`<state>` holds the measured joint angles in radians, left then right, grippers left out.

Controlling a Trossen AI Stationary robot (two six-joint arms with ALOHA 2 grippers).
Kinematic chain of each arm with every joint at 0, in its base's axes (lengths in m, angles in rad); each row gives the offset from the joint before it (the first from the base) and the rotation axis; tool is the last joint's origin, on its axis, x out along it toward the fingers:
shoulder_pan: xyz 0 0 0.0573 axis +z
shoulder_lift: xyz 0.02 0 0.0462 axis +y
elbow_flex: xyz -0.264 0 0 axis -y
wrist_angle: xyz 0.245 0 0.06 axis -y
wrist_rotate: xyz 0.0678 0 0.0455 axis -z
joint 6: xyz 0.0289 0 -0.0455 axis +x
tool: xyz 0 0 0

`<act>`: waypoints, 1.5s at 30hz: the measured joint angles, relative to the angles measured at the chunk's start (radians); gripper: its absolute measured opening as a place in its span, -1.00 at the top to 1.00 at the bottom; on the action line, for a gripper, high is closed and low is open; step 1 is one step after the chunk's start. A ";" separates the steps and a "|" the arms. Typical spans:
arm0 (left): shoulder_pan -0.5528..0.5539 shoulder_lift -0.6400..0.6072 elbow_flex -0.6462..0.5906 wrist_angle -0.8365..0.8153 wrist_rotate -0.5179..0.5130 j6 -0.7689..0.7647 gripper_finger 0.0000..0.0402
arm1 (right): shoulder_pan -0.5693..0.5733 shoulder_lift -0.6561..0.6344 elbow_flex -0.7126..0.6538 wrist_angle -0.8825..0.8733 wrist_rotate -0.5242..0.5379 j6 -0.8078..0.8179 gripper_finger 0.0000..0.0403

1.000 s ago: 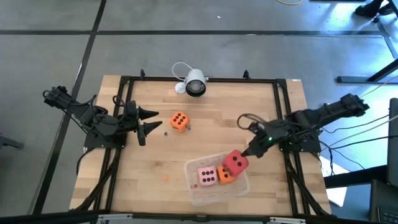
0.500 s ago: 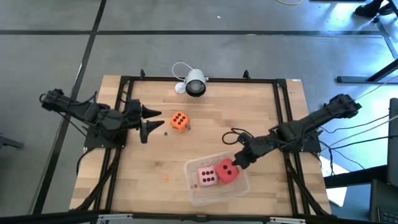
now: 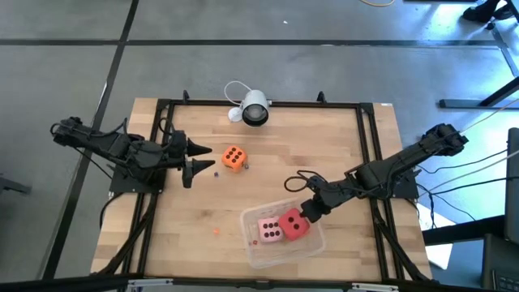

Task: Pick & Place Dice
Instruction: Put the large red die into the transparent bin, then put the bottom small blue die into the transparent bin

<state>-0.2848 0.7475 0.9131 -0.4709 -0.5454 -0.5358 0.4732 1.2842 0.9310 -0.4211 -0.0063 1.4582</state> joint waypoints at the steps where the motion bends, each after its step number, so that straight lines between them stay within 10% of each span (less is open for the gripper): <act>1: 0.000 0.000 0.000 0.000 0.000 0.000 -0.07 | 0.000 0.000 0.000 0.001 0.000 0.000 1.00; 15: 0.000 0.000 0.000 0.000 -0.009 -0.022 -0.07 | 0.000 0.000 0.000 -0.008 0.013 -0.026 0.95; 33: 0.000 0.000 0.000 -0.001 0.008 -0.027 -0.07 | 0.002 -0.005 0.000 0.036 -0.039 0.001 -0.05; 45: 0.000 0.004 0.000 -0.004 0.026 -0.029 -0.07 | 0.003 -0.141 0.000 0.047 0.057 -0.029 -0.04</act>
<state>-0.2848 0.7510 0.9131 -0.4749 -0.5190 -0.5651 0.4759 1.1431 0.9310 -0.3740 0.0504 1.4293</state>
